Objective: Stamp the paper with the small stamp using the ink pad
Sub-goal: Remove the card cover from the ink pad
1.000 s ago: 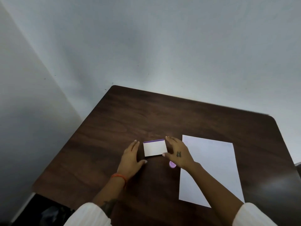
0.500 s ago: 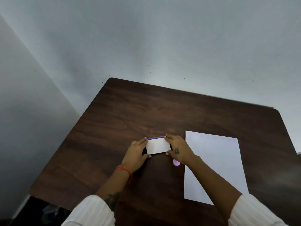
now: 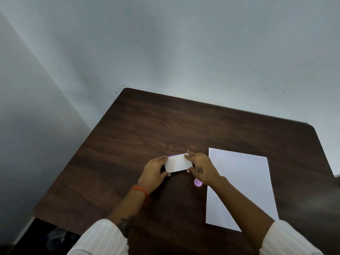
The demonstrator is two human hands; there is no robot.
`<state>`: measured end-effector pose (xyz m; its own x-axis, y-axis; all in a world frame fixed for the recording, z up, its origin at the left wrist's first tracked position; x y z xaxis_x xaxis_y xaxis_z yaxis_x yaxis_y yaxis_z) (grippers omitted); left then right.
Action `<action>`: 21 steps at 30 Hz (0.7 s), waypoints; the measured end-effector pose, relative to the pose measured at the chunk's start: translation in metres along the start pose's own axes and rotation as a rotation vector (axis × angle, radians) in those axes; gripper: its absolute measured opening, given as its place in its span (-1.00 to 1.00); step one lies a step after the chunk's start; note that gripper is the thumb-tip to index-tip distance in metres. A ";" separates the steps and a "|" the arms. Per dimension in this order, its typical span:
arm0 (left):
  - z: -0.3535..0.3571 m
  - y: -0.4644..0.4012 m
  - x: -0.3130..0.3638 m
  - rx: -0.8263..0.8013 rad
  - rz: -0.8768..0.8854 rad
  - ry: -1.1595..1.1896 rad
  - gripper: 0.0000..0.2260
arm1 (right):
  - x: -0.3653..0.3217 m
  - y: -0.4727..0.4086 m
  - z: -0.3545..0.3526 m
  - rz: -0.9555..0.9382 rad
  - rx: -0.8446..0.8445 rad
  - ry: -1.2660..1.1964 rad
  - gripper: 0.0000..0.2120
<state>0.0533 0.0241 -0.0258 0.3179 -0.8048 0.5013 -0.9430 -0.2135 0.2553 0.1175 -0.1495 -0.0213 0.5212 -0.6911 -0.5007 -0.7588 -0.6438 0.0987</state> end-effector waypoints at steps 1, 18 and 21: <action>-0.001 0.001 0.000 0.009 0.010 0.007 -0.49 | -0.001 -0.001 -0.001 -0.011 0.017 -0.004 -0.49; -0.039 0.019 -0.030 0.102 -0.082 0.398 -0.47 | -0.049 -0.016 -0.010 -0.341 0.308 -0.089 -0.78; -0.046 0.024 -0.048 0.037 -0.164 0.472 -0.43 | -0.063 -0.024 -0.002 -0.380 0.262 -0.125 -0.77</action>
<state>0.0194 0.0835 -0.0054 0.4637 -0.4221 0.7790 -0.8772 -0.3427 0.3364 0.1038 -0.0909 0.0099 0.7418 -0.3679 -0.5607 -0.6052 -0.7274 -0.3234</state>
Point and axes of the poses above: each hand's wrist, its own y-axis away from the middle knuckle, its own z-axis out of the palm, x = y × z, the point moved 2 cm from there along -y, towards the middle knuckle, and after that the axes turned 11 degrees about -z, right-handed, at the moved point
